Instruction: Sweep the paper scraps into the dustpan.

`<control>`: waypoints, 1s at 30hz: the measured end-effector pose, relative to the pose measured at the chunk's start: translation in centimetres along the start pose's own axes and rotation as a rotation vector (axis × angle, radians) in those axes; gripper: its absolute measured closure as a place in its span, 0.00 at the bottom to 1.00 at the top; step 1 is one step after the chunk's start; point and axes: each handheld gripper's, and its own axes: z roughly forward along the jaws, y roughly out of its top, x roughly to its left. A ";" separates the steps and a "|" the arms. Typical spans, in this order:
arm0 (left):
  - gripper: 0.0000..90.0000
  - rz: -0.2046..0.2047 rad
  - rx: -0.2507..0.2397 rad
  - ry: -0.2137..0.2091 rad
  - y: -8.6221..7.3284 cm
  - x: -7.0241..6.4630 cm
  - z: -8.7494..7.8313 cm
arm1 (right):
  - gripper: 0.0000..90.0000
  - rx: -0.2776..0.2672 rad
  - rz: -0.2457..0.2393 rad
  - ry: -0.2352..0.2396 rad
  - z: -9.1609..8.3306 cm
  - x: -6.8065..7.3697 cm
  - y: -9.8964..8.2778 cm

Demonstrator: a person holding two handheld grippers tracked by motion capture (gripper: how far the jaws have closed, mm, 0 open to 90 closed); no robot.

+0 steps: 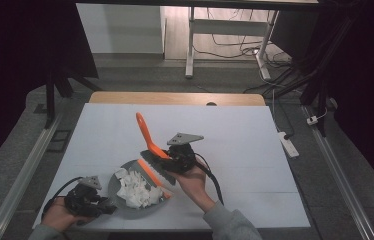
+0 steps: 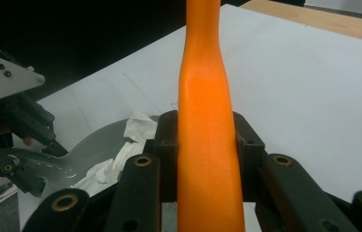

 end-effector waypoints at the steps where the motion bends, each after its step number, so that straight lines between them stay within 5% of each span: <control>1: 0.68 0.000 -0.002 0.000 0.0 0.0 0.0 | 0.79 -0.002 0.004 -0.003 -0.2 -0.1 0.0; 5: 0.68 -0.001 -0.002 0.000 0.0 0.0 0.0 | 0.79 0.010 0.013 -0.027 -0.9 -0.9 -0.4; 11: 0.68 0.002 -0.001 0.003 0.0 -0.1 0.0 | 0.79 0.102 0.061 -0.103 -1.1 -2.4 -2.6; 15: 0.69 0.005 0.005 0.003 0.1 -0.2 0.0 | 0.79 0.161 0.088 -0.101 -0.3 -2.7 -4.2; 22: 0.68 0.016 0.009 0.000 0.4 -0.5 0.3 | 0.79 0.182 0.052 -0.057 2.1 -0.3 -4.2; 30: 0.68 0.020 0.013 -0.001 0.5 -0.5 0.4 | 0.79 0.133 0.054 0.019 4.3 2.8 -2.8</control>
